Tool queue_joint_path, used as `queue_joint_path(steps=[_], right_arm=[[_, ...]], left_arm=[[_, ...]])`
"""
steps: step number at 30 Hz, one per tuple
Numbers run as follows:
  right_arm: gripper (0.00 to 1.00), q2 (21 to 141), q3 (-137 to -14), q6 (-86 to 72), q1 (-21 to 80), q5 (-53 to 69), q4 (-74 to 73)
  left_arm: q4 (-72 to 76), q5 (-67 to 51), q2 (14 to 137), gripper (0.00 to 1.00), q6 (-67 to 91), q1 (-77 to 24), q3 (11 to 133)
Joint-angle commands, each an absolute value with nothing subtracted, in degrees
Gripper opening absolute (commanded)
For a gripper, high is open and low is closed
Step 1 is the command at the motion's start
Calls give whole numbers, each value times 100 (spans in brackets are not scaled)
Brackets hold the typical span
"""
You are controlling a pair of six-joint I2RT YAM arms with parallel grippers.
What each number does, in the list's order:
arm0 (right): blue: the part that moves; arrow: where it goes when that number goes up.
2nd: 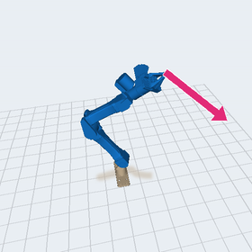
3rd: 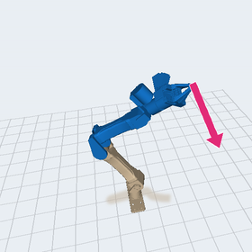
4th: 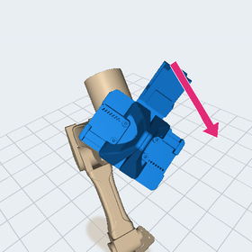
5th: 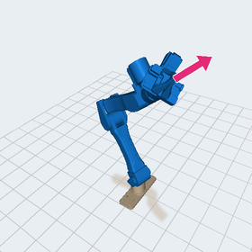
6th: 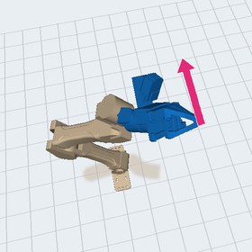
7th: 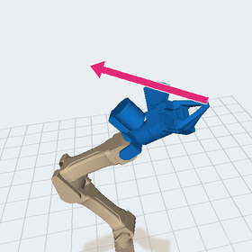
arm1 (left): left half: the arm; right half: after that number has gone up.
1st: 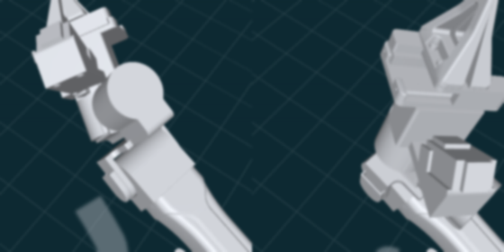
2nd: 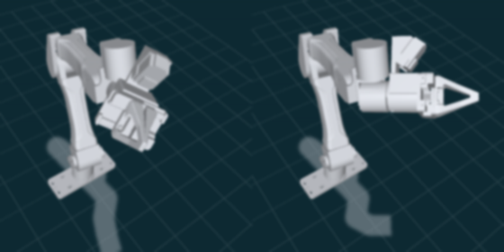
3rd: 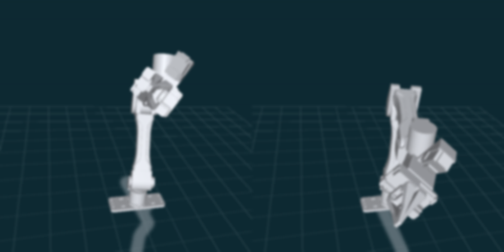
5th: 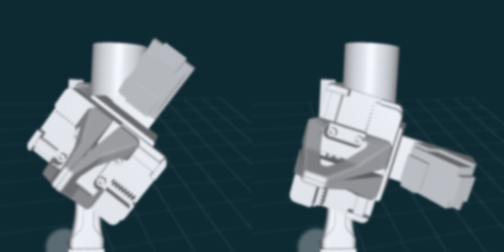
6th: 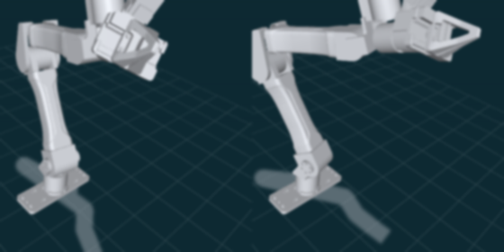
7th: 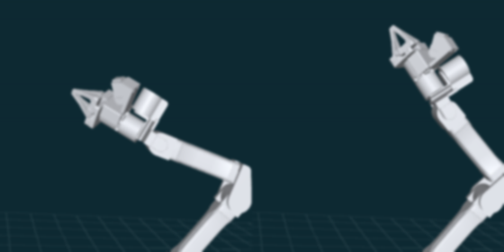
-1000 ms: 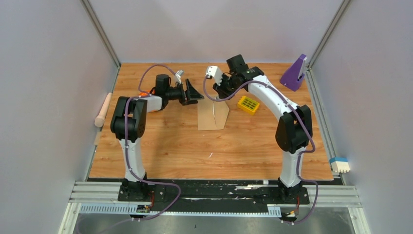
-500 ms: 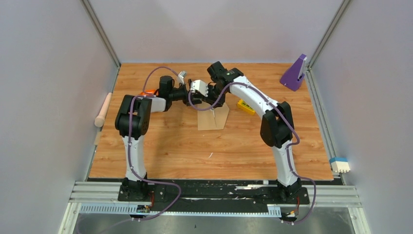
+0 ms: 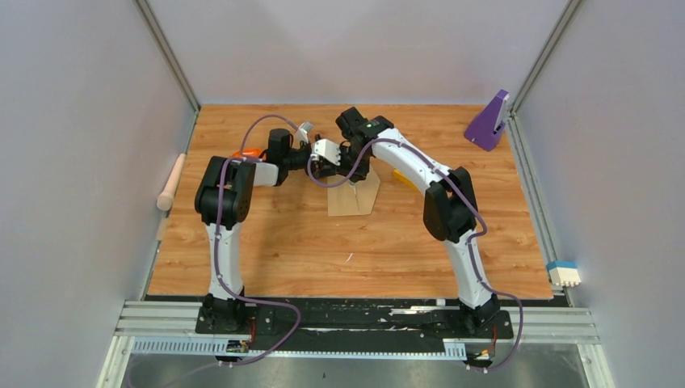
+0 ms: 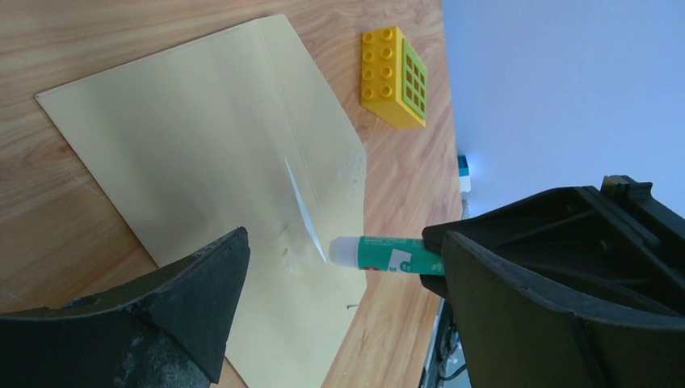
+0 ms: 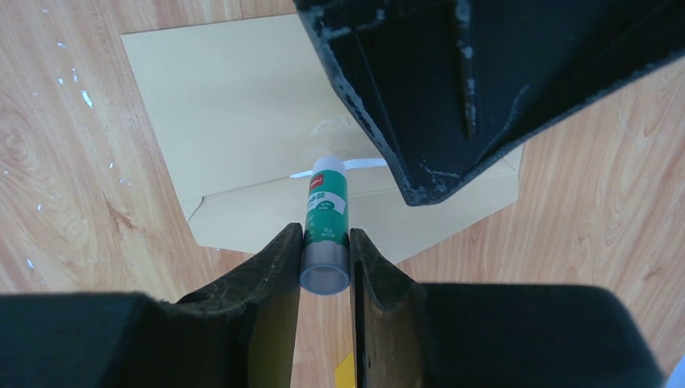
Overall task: Place the letter into the envelope and seal it
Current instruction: Paint the envelope at the center of the board.
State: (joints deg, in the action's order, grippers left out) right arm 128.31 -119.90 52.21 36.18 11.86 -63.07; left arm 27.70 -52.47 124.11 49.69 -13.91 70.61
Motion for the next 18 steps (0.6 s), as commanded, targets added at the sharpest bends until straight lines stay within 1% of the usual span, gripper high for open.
queue_joint_path(steps=[1,5,9,15,17,18], right_arm=[[0,12911,-12196,5225,3726,1017,-6047],[0,12919,-12155,5221,3752,981,-5827],[0,12937,-12142,5203,3753,952,-5675],[0,12950,-12100,5218,3755,944,-5599],[0,12979,-12065,5221,3762,930,-5594],[0,12993,-12046,5219,3753,925,-5597]], left_arm=[[2760,-5199,12495,96,4875,-1424,7251],[2734,-5194,12529,96,4869,-1424,7260],[2733,-5214,12575,92,4869,-1424,7259],[2728,-5231,12665,77,4894,-1424,7266],[2676,-5204,12698,70,4876,-1423,7275],[2639,-5195,12722,64,4864,-1424,7281]])
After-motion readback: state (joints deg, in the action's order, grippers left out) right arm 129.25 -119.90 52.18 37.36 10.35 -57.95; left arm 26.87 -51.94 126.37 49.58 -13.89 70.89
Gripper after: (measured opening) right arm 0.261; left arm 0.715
